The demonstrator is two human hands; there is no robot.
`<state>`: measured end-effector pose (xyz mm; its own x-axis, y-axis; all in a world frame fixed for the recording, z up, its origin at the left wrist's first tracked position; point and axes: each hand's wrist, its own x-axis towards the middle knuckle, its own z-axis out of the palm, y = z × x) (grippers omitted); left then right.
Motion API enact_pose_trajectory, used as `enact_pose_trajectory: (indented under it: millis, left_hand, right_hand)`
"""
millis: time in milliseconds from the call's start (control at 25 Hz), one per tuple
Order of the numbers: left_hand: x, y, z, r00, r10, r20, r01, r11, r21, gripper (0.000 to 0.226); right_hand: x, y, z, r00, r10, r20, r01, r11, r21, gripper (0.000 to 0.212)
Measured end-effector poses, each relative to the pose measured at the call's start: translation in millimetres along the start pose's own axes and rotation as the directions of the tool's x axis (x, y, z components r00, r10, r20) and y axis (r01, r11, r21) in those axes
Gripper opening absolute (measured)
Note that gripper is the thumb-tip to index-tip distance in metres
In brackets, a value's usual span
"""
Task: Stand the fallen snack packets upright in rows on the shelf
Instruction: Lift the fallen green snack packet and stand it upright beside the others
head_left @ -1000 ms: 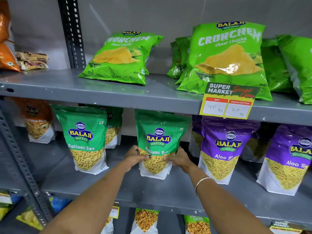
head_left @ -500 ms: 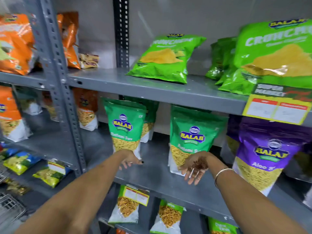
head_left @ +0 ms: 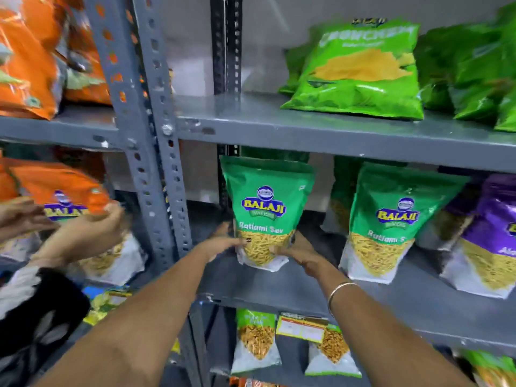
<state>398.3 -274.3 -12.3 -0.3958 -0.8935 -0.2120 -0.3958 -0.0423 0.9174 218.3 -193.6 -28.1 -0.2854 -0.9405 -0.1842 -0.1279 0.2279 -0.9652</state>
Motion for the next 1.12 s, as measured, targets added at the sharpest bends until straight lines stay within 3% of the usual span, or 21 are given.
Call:
enact_pose_trajectory:
  millis: [160,360,720,960,1040,1120]
  left_hand:
    - [-3,-11,7,0.997,0.051,-0.054,-0.050,0.998,0.023,0.047]
    - [-27,-17,4,0.996,0.094,0.012,-0.094,0.994,0.056,0.044]
    - [-71,-19,5,0.999,0.050,0.013,-0.051,0.980,0.194,0.069]
    - [-76,-18,7,0.999,0.041,0.016,-0.043,0.977,0.211,0.071]
    - [-78,-14,5,0.996,-0.020,0.088,-0.003,0.965,0.260,0.074]
    - [-84,-5,1,0.951,-0.261,0.166,0.145,0.849,0.508,0.071]
  right_hand:
    - [-17,2,12,0.994,-0.033,-0.100,0.038,0.998,0.052,0.064]
    - [-60,-6,11,0.996,0.022,-0.082,-0.024,0.999,-0.030,0.061]
    - [-100,-7,11,0.998,0.059,-0.024,-0.061,0.992,-0.109,0.064]
    - [-105,-9,12,0.998,0.066,0.011,-0.064,0.994,-0.085,0.062]
    - [-102,-7,9,0.998,0.066,0.020,-0.064,0.996,-0.065,0.066]
    - [-98,-1,3,0.996,0.089,0.003,-0.088,0.993,-0.078,0.077]
